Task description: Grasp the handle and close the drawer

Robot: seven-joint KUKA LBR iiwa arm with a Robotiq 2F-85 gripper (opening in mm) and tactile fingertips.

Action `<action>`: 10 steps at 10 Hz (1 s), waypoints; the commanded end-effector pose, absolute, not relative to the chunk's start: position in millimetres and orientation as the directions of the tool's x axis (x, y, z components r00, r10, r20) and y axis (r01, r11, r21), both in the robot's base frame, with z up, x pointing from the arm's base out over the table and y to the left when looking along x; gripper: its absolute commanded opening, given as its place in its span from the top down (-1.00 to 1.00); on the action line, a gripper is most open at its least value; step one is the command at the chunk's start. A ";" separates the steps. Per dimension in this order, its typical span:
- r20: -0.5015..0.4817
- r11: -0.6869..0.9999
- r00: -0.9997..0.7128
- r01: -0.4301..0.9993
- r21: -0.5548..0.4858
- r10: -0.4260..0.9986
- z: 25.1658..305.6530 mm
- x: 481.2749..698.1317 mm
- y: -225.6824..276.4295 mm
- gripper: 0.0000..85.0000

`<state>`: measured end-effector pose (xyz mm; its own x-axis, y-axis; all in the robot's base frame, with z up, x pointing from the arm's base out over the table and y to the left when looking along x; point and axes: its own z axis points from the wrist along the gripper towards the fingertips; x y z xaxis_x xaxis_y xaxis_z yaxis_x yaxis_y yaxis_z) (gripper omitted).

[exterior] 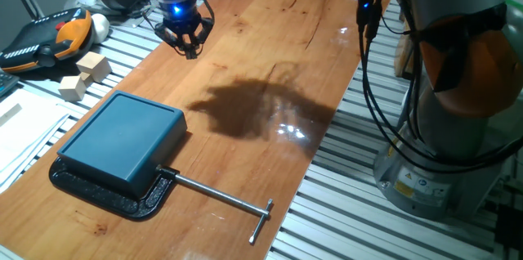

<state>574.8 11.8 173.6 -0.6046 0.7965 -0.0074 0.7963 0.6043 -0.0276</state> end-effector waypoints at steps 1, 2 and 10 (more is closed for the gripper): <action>0.001 0.652 -0.652 0.758 -0.029 0.758 173.9 573.4 11.1 0.98; 0.006 0.668 -0.668 0.743 -0.029 0.744 173.7 573.2 9.5 0.98; 0.033 0.802 -0.801 0.597 -0.006 0.597 169.4 572.1 -5.4 0.98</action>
